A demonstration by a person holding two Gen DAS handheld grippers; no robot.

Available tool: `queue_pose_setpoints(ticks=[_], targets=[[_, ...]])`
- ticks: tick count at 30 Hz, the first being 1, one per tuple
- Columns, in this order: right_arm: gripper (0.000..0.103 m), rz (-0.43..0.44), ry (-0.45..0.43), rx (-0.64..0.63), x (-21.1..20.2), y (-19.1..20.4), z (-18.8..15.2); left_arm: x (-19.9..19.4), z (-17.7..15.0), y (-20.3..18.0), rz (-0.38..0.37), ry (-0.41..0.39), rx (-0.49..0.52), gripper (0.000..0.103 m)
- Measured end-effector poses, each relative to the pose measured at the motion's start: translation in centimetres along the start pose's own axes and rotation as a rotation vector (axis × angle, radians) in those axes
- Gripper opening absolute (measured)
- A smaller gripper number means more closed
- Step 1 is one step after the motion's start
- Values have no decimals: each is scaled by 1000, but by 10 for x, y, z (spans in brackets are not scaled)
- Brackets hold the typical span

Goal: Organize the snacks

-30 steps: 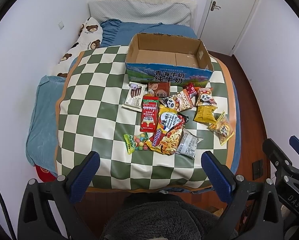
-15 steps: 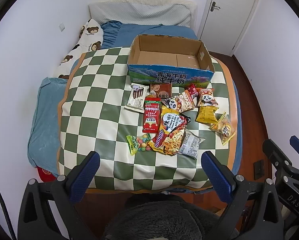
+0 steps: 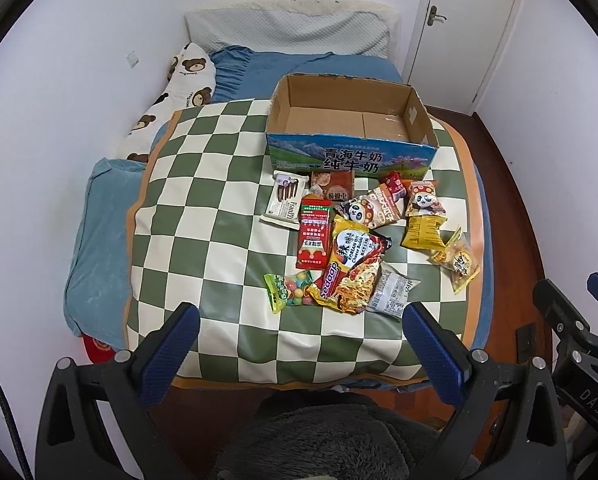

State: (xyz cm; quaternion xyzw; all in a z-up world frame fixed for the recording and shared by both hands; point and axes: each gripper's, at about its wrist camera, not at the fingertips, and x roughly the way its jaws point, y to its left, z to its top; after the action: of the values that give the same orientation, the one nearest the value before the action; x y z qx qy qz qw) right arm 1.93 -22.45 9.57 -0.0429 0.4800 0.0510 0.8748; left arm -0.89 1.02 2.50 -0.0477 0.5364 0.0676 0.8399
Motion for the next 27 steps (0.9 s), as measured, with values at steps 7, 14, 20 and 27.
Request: queue_pose_setpoints(ticks=[7, 14, 20, 27], targets=[[103, -1, -3, 0, -1, 0, 0, 0, 0, 1, 0, -2, 2, 103], [103, -1, -4, -1, -1, 0, 0, -1, -2, 0, 0, -2, 0, 103], [103, 1, -11, 3, -1, -1, 1, -1, -2, 0, 2, -3, 2, 103], [103, 8, -11, 6, -1, -1, 2, 0, -3, 0, 3, -3, 2, 103]])
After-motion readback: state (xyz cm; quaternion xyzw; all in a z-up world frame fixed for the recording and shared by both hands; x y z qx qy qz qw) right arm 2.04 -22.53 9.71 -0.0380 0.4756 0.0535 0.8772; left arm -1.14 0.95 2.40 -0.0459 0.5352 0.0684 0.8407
